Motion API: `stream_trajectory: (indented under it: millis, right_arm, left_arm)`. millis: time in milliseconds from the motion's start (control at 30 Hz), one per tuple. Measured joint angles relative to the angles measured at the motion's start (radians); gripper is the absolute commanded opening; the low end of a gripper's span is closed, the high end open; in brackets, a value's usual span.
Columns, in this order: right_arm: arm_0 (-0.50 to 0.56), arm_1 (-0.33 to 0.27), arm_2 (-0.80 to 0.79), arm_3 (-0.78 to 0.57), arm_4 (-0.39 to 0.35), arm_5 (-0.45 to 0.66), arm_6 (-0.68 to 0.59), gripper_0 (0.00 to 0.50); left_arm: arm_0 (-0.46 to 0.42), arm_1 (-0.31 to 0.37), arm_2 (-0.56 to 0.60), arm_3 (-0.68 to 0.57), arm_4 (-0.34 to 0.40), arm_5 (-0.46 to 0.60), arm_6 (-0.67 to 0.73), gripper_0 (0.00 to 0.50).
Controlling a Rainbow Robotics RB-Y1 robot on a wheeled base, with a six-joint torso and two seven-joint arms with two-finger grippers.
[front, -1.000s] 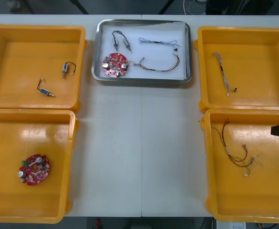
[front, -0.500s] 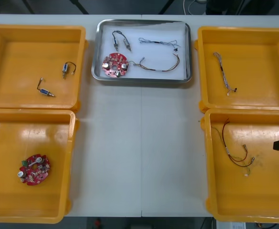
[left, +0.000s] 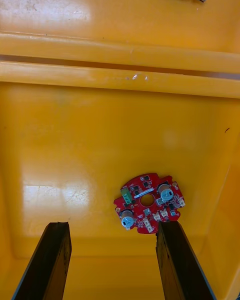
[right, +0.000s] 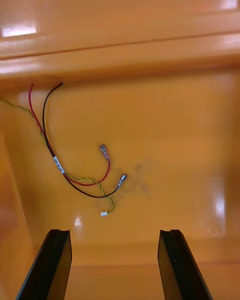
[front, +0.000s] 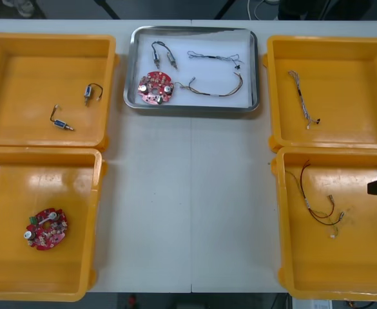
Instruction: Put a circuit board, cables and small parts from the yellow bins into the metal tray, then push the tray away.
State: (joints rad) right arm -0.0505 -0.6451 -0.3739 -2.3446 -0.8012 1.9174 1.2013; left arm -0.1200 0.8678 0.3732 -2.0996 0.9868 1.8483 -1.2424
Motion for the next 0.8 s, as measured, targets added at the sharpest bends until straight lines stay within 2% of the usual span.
stream_trajectory:
  millis: [100, 800]
  right_arm:
    - [-0.015, -0.007, 0.0, 0.0, 0.0, 0.0, 0.033, 0.5]
    - [-0.02, -0.016, 0.001, 0.0, -0.007, 0.0, 0.034, 0.5]
  left_arm:
    - [0.0, 0.0, 0.0, 0.0, 0.0, 0.0, 0.0, 0.5]
    - [0.0, 0.0, 0.0, 0.0, 0.0, 0.0, 0.0, 0.5]
